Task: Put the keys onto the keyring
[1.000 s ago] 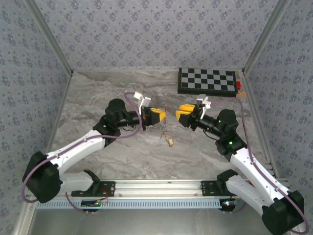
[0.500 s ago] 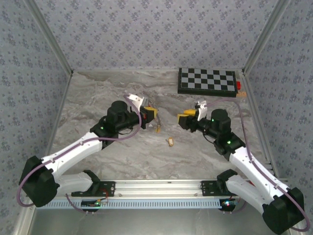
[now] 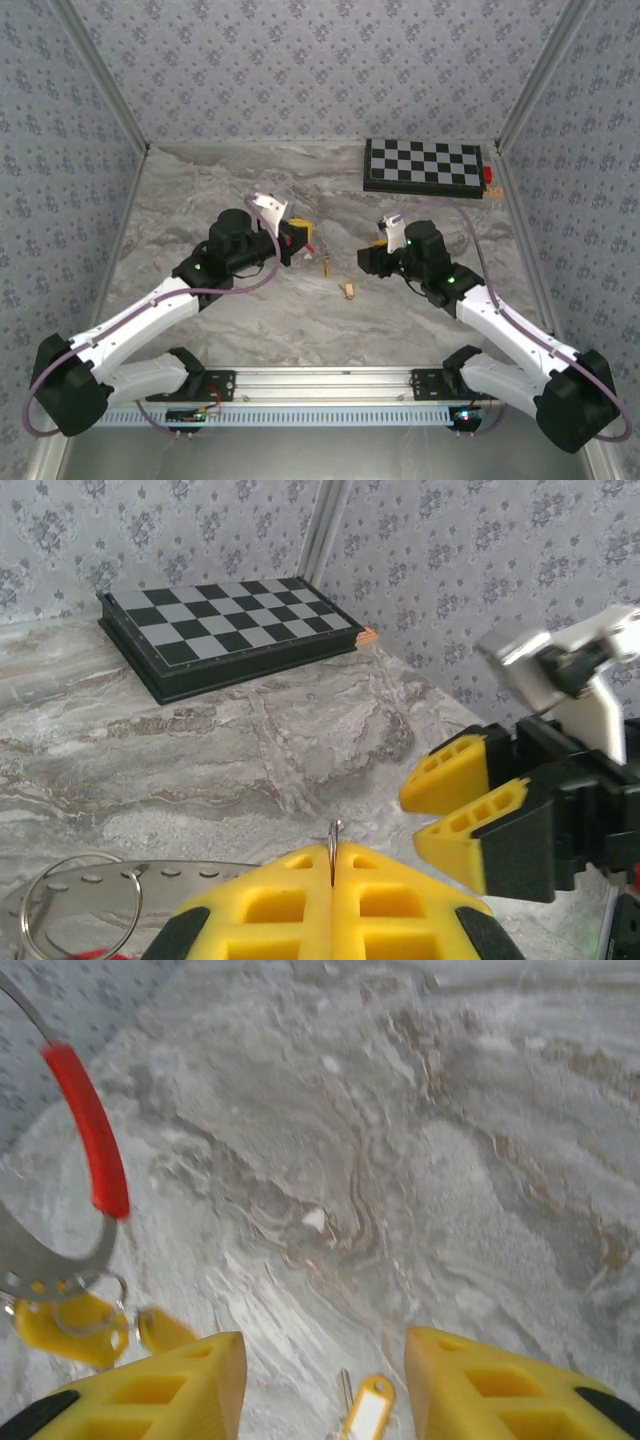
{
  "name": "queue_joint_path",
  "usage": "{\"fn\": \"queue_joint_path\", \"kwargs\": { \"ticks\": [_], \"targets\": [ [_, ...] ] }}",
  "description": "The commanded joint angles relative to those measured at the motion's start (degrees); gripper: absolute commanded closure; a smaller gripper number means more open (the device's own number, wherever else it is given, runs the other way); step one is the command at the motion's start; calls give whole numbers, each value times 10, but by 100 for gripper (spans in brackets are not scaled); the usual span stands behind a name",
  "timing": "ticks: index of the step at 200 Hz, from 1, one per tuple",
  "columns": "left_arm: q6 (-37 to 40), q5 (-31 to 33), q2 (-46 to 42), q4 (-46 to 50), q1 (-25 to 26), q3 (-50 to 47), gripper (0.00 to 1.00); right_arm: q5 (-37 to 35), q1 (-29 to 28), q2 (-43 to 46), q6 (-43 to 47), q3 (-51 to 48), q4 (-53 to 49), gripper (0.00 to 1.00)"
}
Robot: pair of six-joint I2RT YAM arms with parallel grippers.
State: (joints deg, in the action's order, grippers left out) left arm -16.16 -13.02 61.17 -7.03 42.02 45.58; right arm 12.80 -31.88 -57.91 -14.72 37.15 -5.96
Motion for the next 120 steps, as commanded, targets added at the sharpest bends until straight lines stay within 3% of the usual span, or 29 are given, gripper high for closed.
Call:
{"fn": "queue_joint_path", "kwargs": {
  "ticks": [1, 104, 120],
  "targets": [
    [30, -24, -31, 1, 2, -18, 100, -29, -9, -25, 7, 21, -67, 59],
    [39, 16, -82, -10, 3, -86, 100, -59, -96, -155, 23, 26, -86, 65],
    [39, 19, -86, -11, 2, -90, 100, -66, -99, -185, 33, 44, -105, 70]
  ]
}}
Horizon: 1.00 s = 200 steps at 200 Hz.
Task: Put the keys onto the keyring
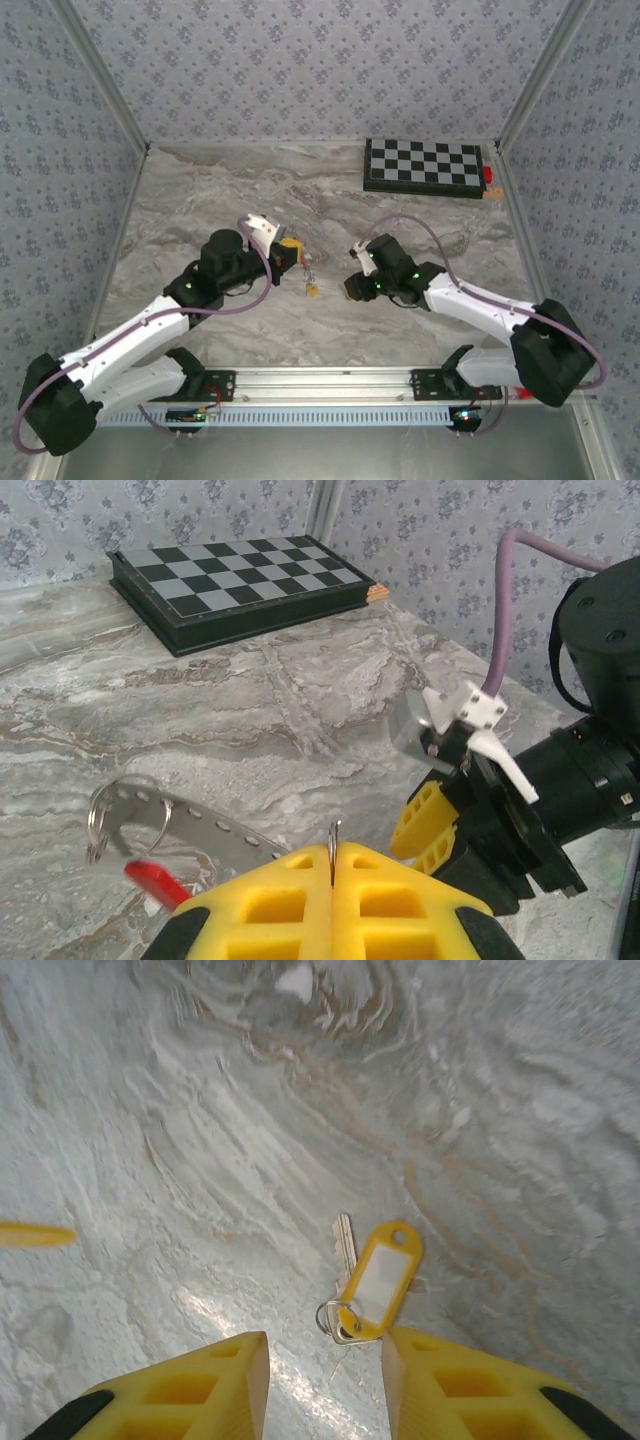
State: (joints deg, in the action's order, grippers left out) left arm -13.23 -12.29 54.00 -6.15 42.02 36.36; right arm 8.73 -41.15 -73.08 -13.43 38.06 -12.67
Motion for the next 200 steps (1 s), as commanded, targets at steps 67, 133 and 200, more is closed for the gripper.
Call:
{"fn": "queue_joint_path", "kwargs": {
  "ticks": [67, 133, 200],
  "targets": [
    [5, 45, -59, -19, 2, -17, 100, -151, -66, -138, -65, 112, -114, 61],
    [1, 43, -65, -26, 3, -23, 100, -237, -104, -226, -127, 161, -157, 56],
    [1, 39, -61, -27, 4, -23, 100, -266, -121, -250, -138, 173, -186, 55]
  ]
}}
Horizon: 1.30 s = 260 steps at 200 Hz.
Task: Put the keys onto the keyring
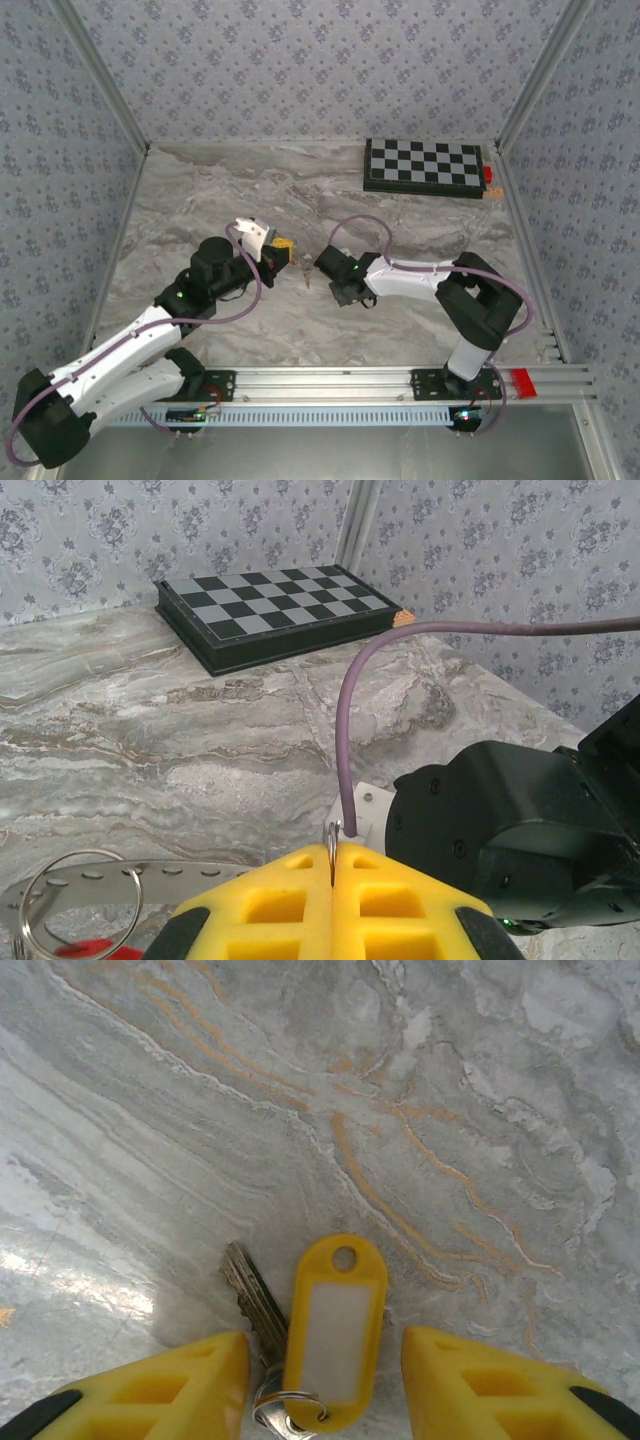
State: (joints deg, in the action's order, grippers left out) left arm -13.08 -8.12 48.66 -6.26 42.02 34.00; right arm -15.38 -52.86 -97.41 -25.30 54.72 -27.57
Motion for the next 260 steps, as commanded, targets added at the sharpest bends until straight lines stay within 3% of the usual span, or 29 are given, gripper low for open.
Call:
{"fn": "queue_joint_path", "kwargs": {
  "ticks": [1, 154, 193, 224, 260],
  "targets": [
    [-1, -3, -7, -26, 4, 1, 100, -24, -4, -6, -19, 6, -37, 55],
    [-3, -14, 3, -28, 4, 4, 100, -18, 34, 134, -57, -107, -46, 57],
    [-3, -14, 3, -28, 5, 4, 100, 55, 65, 197, -68, -151, 22, 57],
    [-3, -17, 6, -28, 6, 4, 100, 147, 119, 275, -91, -226, 123, 57],
    [-3, -20, 9, -30, 7, 5, 100, 199, 179, 356, -121, -304, 213, 57]
  ]
}}
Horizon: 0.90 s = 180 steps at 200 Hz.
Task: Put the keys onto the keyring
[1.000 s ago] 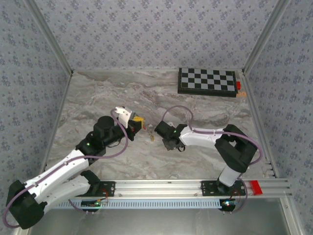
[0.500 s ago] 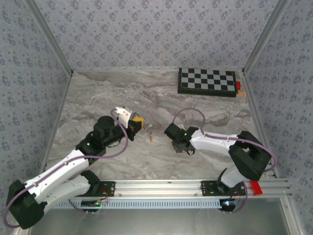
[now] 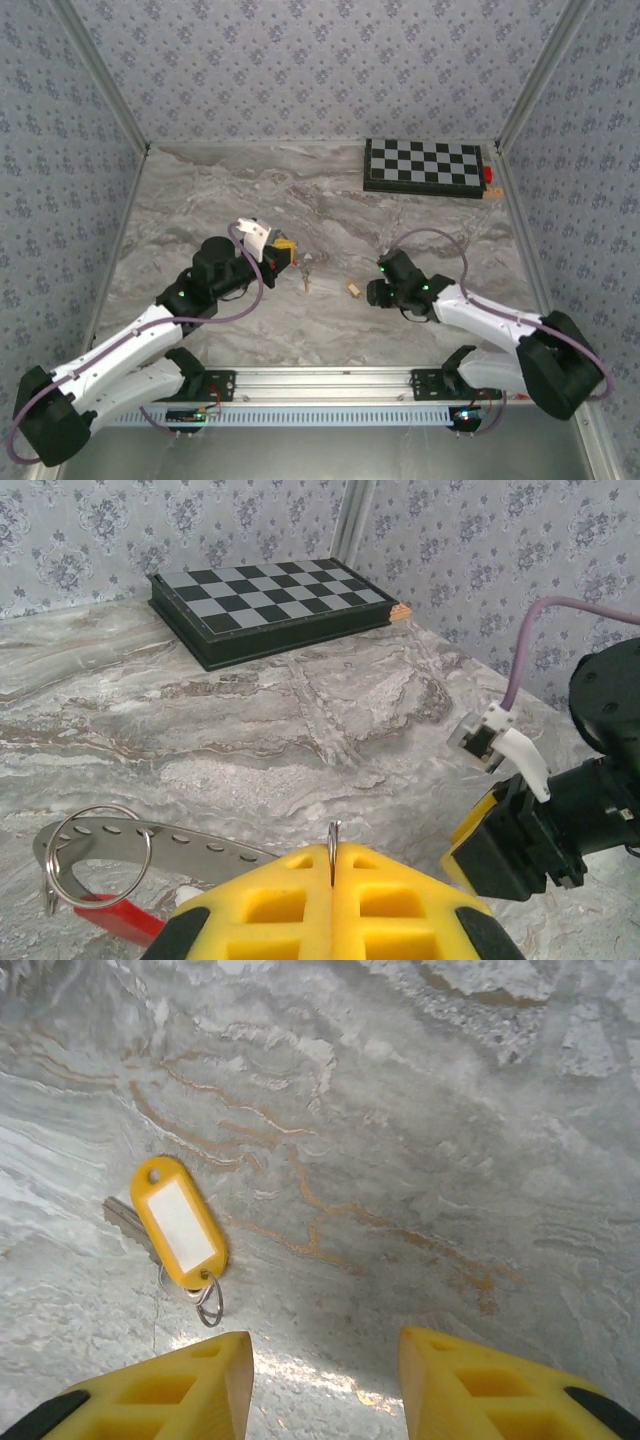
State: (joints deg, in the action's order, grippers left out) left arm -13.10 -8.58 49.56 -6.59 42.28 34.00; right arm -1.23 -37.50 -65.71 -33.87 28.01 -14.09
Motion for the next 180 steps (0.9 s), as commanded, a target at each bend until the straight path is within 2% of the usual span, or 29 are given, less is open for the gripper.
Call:
{"fn": "queue_joint_path", "kwargs": {
  "ticks": [1, 31, 79, 106, 146, 180],
  "targets": [
    [-2, -15, 0, -26, 4, 5, 100, 58, 28, 40, -35, -39, 79, 57],
    [-3, -23, 2, -31, 5, 5, 100, 75, 50, 67, -45, -73, 110, 57],
    [-4, -27, 5, -33, 5, 6, 100, 96, 55, 63, -61, -102, 151, 58],
    [-4, -27, 3, -31, 5, 6, 100, 118, 53, 44, -87, -123, 209, 59],
    [-3, -26, -8, -27, 6, 4, 100, 111, 22, 6, -111, -136, 271, 62],
    [-3, -24, -3, -29, 7, 4, 100, 120, 20, -35, -124, -140, 311, 66]
  ]
}}
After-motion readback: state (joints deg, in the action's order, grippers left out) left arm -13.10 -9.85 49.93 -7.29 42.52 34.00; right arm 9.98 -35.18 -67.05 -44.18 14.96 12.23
